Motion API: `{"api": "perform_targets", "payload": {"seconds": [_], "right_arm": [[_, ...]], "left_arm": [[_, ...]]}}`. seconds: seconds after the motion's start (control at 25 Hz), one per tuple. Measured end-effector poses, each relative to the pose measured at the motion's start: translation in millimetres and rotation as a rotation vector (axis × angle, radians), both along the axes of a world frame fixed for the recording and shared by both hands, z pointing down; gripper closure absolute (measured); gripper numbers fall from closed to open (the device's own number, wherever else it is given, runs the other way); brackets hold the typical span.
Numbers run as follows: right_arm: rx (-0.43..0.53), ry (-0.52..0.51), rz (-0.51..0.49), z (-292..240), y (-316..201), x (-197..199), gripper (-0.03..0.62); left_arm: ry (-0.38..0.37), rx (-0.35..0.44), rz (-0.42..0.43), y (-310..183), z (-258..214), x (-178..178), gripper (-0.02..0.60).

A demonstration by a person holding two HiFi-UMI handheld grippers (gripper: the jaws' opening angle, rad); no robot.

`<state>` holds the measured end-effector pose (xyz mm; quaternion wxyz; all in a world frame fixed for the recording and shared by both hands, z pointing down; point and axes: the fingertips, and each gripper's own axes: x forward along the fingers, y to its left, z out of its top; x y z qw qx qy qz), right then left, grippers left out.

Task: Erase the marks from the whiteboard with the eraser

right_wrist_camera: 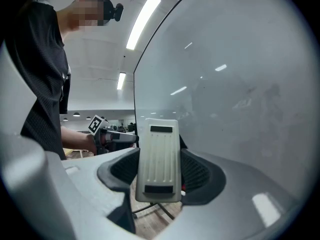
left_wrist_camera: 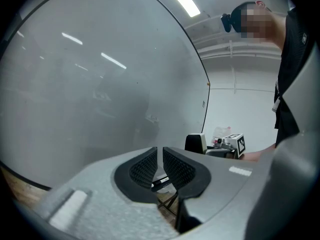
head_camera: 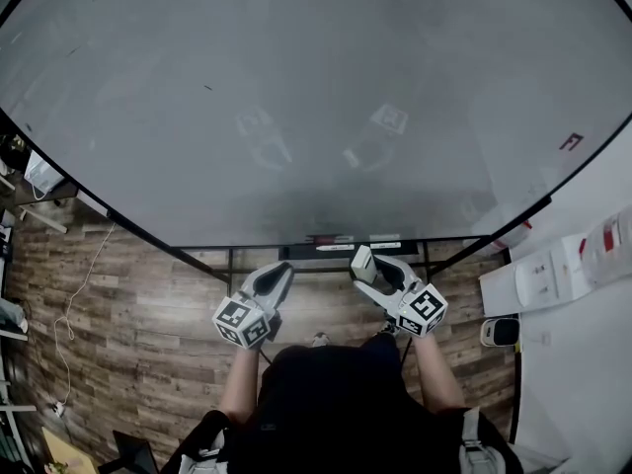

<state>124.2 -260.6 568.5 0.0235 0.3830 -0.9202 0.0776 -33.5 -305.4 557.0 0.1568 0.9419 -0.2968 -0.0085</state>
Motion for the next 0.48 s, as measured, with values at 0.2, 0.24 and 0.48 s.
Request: {"api": "perform_targets", "payload": {"seconds": [0.2,0.24,0.48], "right_arm": [[-0.002,0.009,0.018,2.7,1.4,10.5,0.336],[0.0,0.013,0.019,2.9,1.3,11.6,0.336],[0.0,0.02,0.013,4.6,2.7,15.3,0.336]], "left_arm": [[-0.003,-0.003,0.017,1.9,1.8,11.3,0.537],[-0.004,-0.005,0.021,2.6,2.5,14.1,0.537],[-0.007,-0.016,0.039,9.2,6.6,29.5,0.537]]}}
